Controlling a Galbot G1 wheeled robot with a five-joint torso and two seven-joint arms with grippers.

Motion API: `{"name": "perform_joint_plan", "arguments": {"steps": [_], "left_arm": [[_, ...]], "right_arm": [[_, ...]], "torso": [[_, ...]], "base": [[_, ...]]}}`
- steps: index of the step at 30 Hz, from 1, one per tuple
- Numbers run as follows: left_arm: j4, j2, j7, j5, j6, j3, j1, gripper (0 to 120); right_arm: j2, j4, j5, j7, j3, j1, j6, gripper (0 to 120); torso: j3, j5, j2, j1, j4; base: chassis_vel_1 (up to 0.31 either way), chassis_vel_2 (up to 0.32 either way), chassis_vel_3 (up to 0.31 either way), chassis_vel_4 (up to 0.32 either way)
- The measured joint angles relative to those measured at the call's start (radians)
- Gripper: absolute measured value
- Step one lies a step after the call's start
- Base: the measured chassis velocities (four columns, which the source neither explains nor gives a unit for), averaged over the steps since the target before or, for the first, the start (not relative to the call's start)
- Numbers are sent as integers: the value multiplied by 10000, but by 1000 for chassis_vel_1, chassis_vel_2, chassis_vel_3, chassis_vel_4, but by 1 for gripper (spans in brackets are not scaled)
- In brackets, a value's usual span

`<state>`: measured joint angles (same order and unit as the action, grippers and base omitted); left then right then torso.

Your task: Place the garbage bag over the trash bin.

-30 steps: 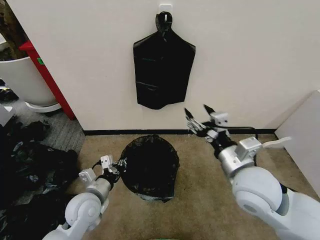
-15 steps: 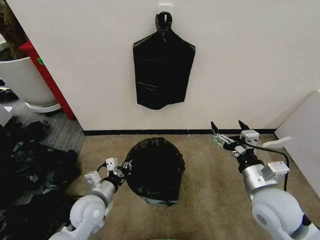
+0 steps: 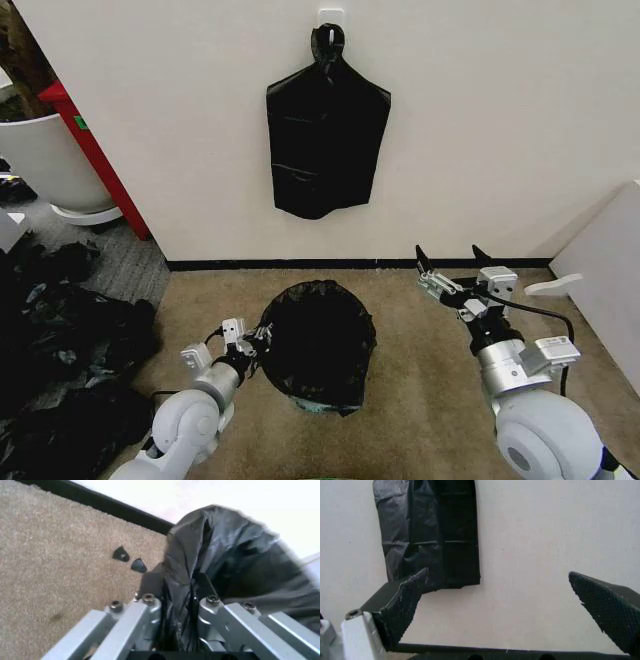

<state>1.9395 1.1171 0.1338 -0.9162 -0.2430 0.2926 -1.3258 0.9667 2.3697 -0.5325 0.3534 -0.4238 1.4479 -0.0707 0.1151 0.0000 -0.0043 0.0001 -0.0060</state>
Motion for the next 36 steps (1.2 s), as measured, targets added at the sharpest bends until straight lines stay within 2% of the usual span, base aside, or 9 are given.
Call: {"name": "perform_joint_plan", "arguments": {"steps": [11,13,18,20,23,31,33,34,36], "left_arm": [[376,-164,-26,403,67,194,-214,59],[438,-213,-60,510,79,246,-271,63],[988,-645,-269,1304,342,575,-680,84],[1128,-766,-354,1619,511,650,-775,88],[1487,-1052,-510,2687,1342,830,-1058,98],[2379,-1288,-731,4157,3399,1240,-2216,100],[2460,-1254,-876,4175,3794,1680,-2584,100],[2460,-1254,-876,4175,3794,1680,-2584,100],[2523,-1153,-1068,4133,4176,2416,-2969,100]], "right_arm": [[-117,40,-315,227,80,-198,-106,100],[-104,54,-333,246,87,-195,-110,100],[29,126,-419,329,79,-170,-141,100],[70,125,-412,332,57,-159,-145,100],[307,-10,-104,234,-138,36,-93,100],[1754,-695,1233,-1174,-982,1494,553,100],[2457,-761,1710,-1604,-1243,2062,764,100],[2457,-761,1710,-1604,-1243,2062,764,100],[3247,-759,2141,-1933,-1424,2515,1099,100]], "torso": [[0,0,0,0,1],[0,-1,0,0,1],[0,-1,0,0,1],[0,-1,0,0,0],[0,-2,0,0,2],[-1,-1,0,0,1],[-1,-3,0,0,-1],[-1,-3,0,0,-1],[-1,-1,0,0,0]], "base": [[0,0,0,0],[0,0,0,0],[0,0,0,0],[0,0,0,0],[0,0,0,0],[0,0,0,0],[0,0,0,0],[0,0,0,0],[0,0,0,0]]}}
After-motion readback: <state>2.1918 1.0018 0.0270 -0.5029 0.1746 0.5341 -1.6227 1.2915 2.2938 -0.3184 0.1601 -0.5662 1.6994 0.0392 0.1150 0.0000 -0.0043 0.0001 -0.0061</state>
